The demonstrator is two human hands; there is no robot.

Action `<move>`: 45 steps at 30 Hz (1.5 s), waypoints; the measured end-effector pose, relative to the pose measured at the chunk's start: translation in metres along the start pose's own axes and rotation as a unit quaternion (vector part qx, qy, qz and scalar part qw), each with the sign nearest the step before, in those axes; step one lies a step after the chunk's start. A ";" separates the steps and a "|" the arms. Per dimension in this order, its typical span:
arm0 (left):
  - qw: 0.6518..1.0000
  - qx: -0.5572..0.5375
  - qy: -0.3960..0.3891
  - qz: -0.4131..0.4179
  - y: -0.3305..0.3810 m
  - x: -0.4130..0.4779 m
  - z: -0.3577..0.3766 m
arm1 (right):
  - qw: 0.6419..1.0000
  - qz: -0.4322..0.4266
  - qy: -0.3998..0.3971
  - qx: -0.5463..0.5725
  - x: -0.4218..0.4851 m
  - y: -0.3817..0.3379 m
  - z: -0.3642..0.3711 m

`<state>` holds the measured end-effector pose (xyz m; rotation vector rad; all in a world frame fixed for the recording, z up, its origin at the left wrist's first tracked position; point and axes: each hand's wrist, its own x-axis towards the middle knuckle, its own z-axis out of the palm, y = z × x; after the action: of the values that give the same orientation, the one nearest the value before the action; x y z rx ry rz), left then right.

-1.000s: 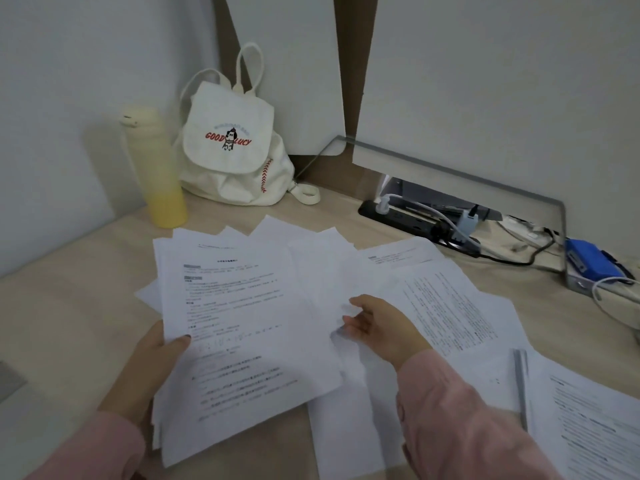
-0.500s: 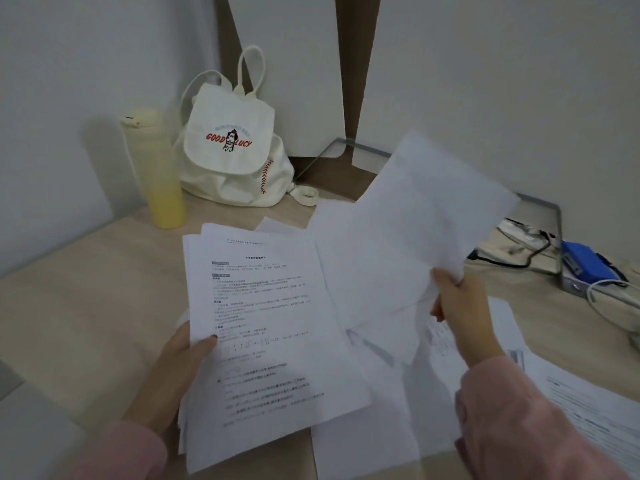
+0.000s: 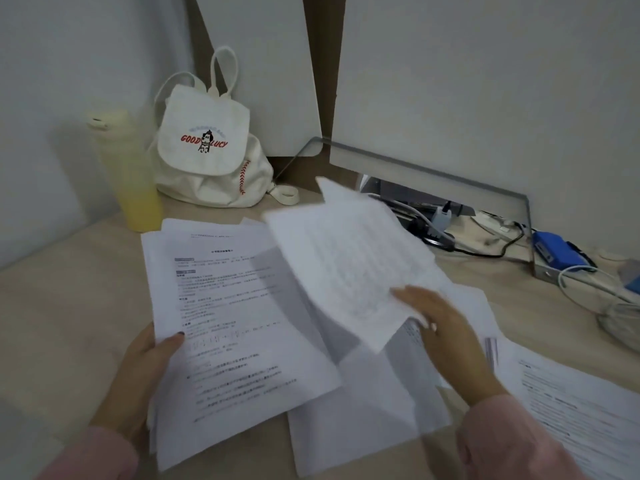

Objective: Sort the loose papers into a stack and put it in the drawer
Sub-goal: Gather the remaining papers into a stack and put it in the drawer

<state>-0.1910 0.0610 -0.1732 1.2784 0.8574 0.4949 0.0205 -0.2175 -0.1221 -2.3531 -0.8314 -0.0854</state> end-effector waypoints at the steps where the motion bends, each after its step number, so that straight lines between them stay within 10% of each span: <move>1: 1.000 0.004 0.001 -0.001 -0.001 0.000 -0.002 | 0.999 0.012 -0.040 0.005 -0.005 0.008 0.012; 5: 0.999 0.033 0.006 -0.007 -0.007 0.000 -0.004 | 0.981 0.050 -0.135 -0.127 -0.017 0.032 0.042; 17: 0.992 0.109 0.039 0.051 -0.010 -0.001 0.009 | 0.973 -0.092 0.013 -0.214 -0.009 0.008 0.060; 26: 0.991 0.104 0.045 0.069 -0.011 -0.010 0.012 | 0.973 0.095 -0.123 0.170 0.014 -0.086 0.079; 40: 0.997 0.040 0.022 0.065 -0.008 -0.011 0.014 | 0.722 0.267 -0.275 0.576 0.041 -0.169 0.146; 45: 0.986 0.140 0.001 0.086 -0.013 0.000 0.007 | 0.759 0.243 -0.292 0.528 0.034 -0.155 0.147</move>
<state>-0.1873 0.0534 -0.1858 1.6206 0.8415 0.5248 -0.0635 -0.0195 -0.1462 -1.3694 -0.3027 1.1002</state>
